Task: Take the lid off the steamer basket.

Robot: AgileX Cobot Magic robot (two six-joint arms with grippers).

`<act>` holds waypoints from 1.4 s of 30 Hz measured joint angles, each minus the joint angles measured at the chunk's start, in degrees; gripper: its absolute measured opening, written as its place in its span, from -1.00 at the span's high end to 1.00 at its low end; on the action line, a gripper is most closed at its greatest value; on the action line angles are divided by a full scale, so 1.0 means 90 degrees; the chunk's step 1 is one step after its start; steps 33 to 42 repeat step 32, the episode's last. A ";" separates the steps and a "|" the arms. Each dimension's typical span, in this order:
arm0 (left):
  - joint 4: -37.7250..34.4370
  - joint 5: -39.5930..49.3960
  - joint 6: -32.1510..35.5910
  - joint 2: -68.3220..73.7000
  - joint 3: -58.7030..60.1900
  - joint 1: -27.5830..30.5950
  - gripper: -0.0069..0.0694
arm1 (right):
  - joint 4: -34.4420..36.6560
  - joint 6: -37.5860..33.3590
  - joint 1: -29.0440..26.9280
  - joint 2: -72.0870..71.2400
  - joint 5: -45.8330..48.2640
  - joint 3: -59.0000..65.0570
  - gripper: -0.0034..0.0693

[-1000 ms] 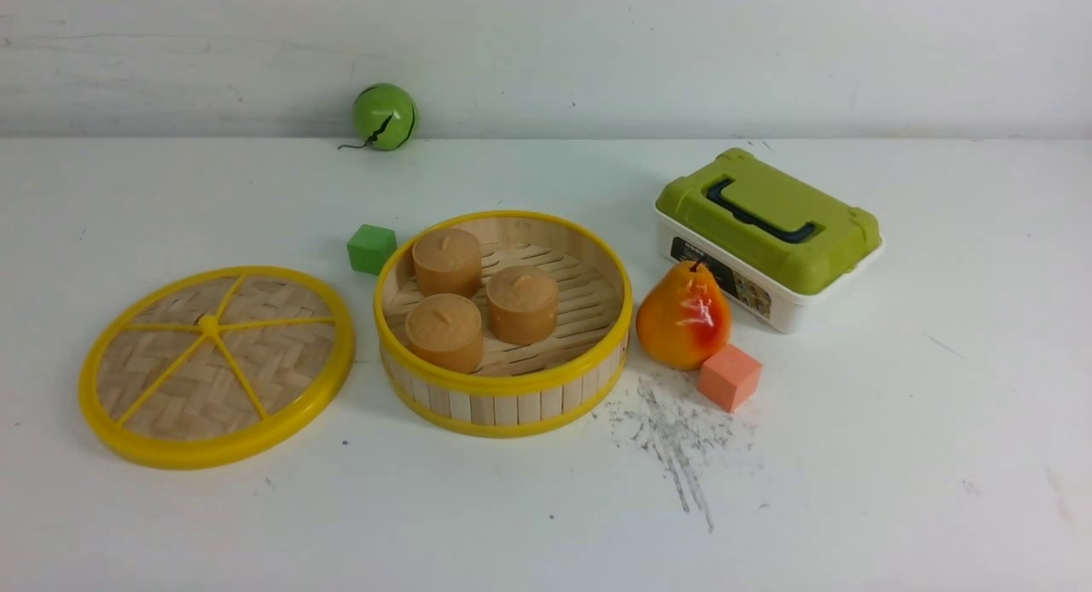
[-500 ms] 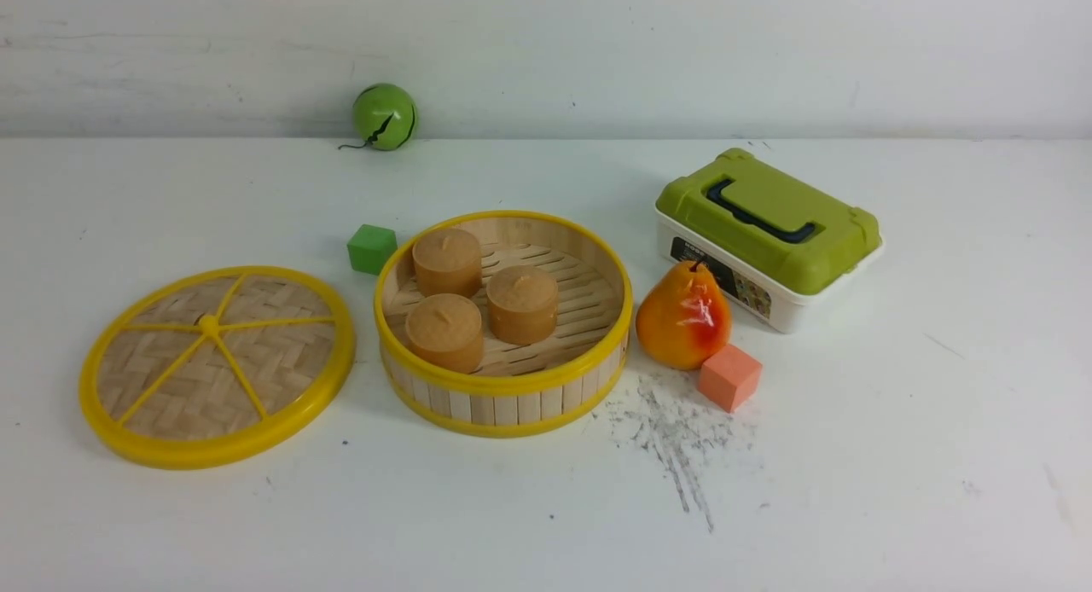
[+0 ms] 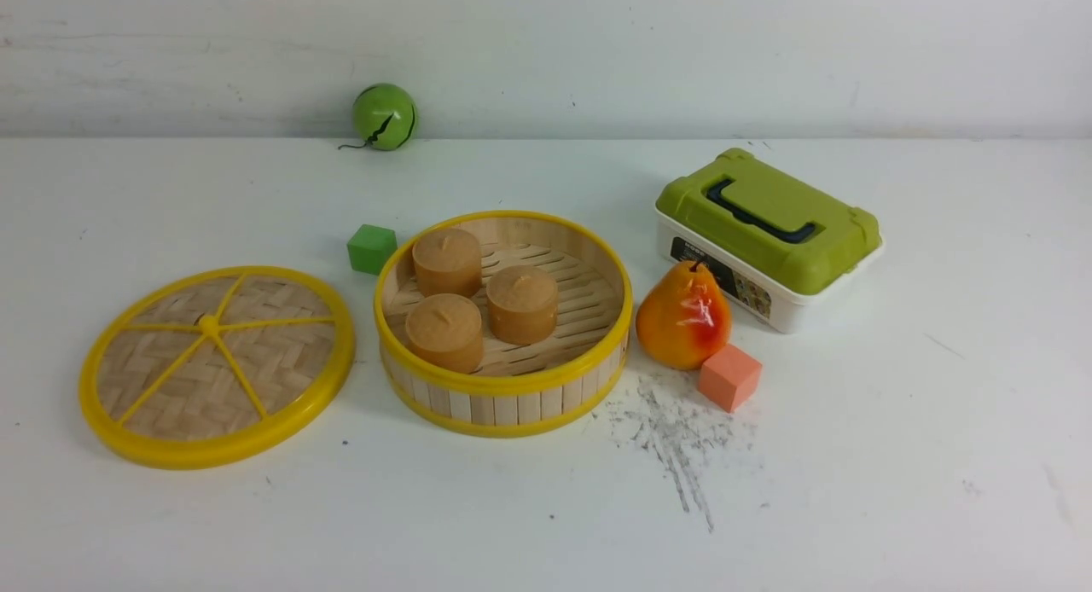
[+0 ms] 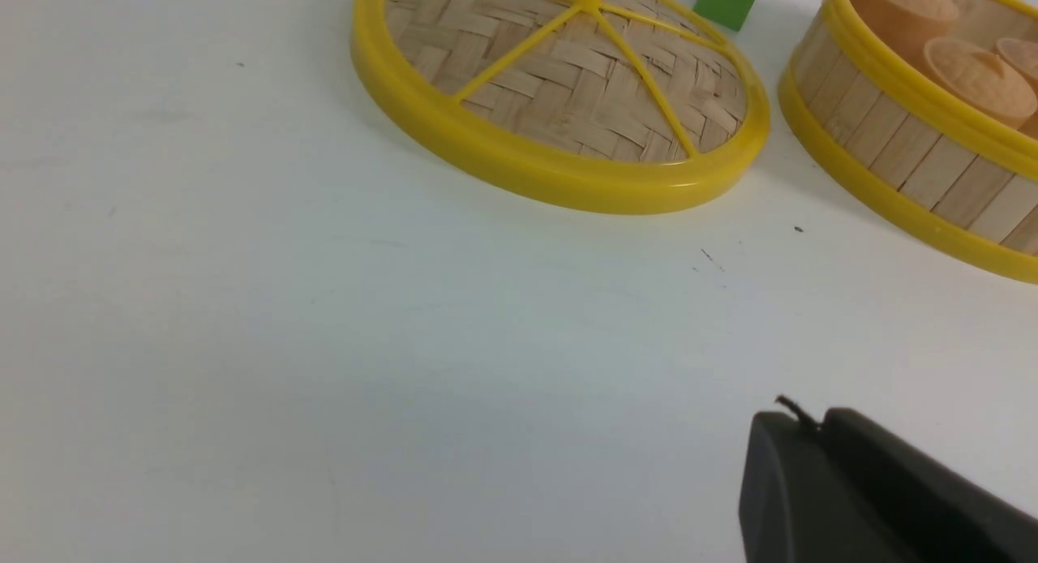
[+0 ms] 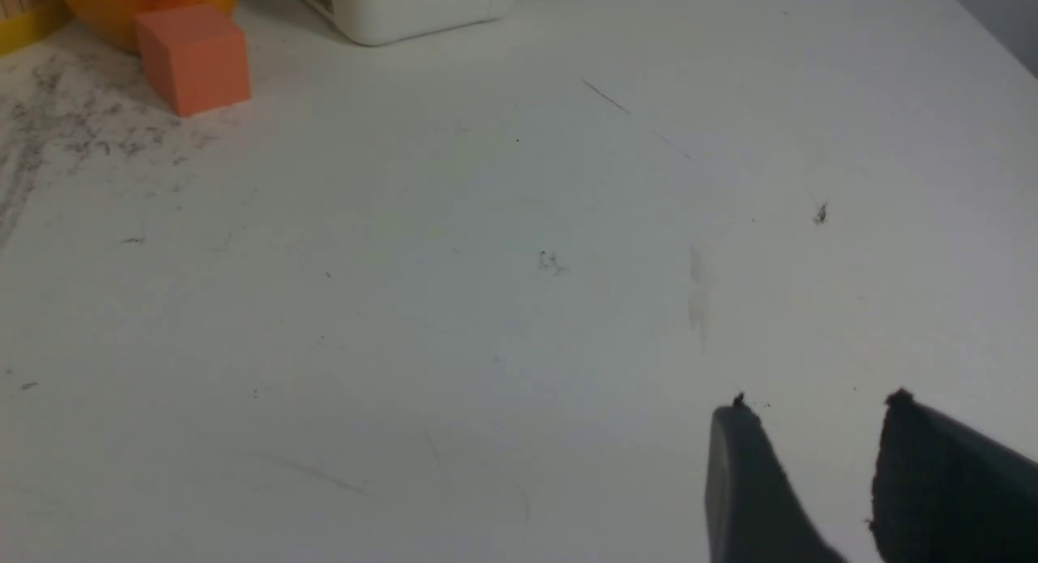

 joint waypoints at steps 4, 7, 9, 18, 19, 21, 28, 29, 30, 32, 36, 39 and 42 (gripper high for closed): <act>0.0000 0.0000 0.0000 0.0000 0.0000 0.0000 0.71 | 0.0000 0.0000 0.0000 0.0000 0.0000 0.0000 0.25; 0.0000 0.0000 0.0000 0.0000 0.0000 0.0000 0.69 | 0.0000 0.0000 0.0000 0.0000 0.0000 0.0000 0.25; 0.0000 0.0000 0.0000 0.0000 0.0000 0.0000 0.68 | 0.0000 0.0000 0.0000 0.0000 0.0000 0.0000 0.25; 0.0000 0.0000 0.0002 0.0000 0.0000 0.0000 0.66 | 0.0000 0.0000 0.0000 0.0000 0.0000 0.0000 0.25; 0.0000 0.0000 0.0002 0.0000 0.0000 0.0000 0.66 | 0.0000 0.0000 0.0000 0.0000 0.0000 0.0000 0.25; 0.0000 0.0000 0.0002 0.0000 0.0000 0.0000 0.65 | 0.0000 0.0000 0.0000 0.0000 0.0000 0.0000 0.25; 0.0000 0.0000 0.0002 0.0000 0.0000 0.0000 0.63 | 0.0000 0.0000 0.0000 0.0000 0.0000 0.0000 0.25; 0.0000 0.0000 0.0002 0.0000 0.0000 0.0000 0.63 | 0.0000 0.0000 0.0000 0.0000 0.0000 0.0000 0.25; 0.0000 0.0000 0.0002 0.0000 0.0000 0.0000 0.63 | 0.0000 0.0000 0.0000 0.0000 0.0000 0.0000 0.25; 0.0000 0.0000 0.0002 0.0000 0.0000 0.0000 0.63 | 0.0000 0.0000 0.0000 0.0000 0.0000 0.0000 0.25; 0.0000 0.0000 0.0002 0.0000 0.0000 0.0000 0.63 | 0.0000 0.0000 0.0000 0.0000 0.0000 0.0000 0.25; 0.0000 0.0000 0.0002 0.0000 0.0000 0.0000 0.63 | 0.0000 0.0000 0.0000 0.0000 0.0000 0.0000 0.25; 0.0000 0.0000 0.0002 0.0000 0.0000 0.0000 0.63 | 0.0000 0.0000 0.0000 0.0000 0.0000 0.0000 0.25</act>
